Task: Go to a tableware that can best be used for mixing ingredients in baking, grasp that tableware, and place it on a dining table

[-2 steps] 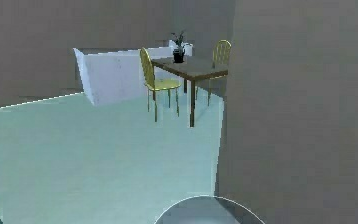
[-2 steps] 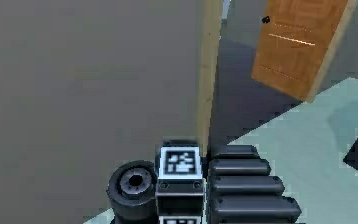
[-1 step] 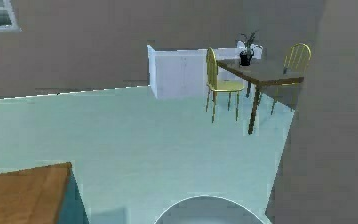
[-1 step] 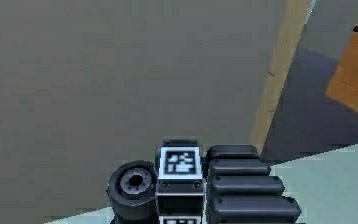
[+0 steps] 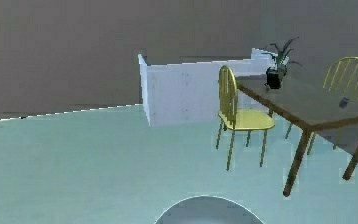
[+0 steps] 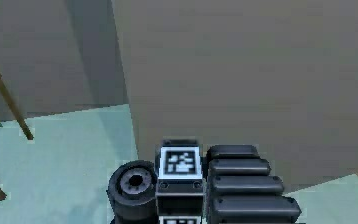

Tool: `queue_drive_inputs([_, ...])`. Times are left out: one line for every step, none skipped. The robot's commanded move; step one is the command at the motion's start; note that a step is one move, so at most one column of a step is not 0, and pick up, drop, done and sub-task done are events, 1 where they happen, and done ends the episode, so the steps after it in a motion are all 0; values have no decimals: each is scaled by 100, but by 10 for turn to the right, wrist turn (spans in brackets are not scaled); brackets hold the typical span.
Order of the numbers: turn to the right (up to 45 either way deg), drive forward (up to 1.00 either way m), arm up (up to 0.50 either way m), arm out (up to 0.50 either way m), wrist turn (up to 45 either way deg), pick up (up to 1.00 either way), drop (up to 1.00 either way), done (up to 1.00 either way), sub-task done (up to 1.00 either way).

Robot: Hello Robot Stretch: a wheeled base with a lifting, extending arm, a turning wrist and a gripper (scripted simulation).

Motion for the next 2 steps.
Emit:
queue_drive_inputs([-30,0,0,0,0,0,0,0,0])
queue_drive_inputs([0,100,0,0,0,0,0,0,0])
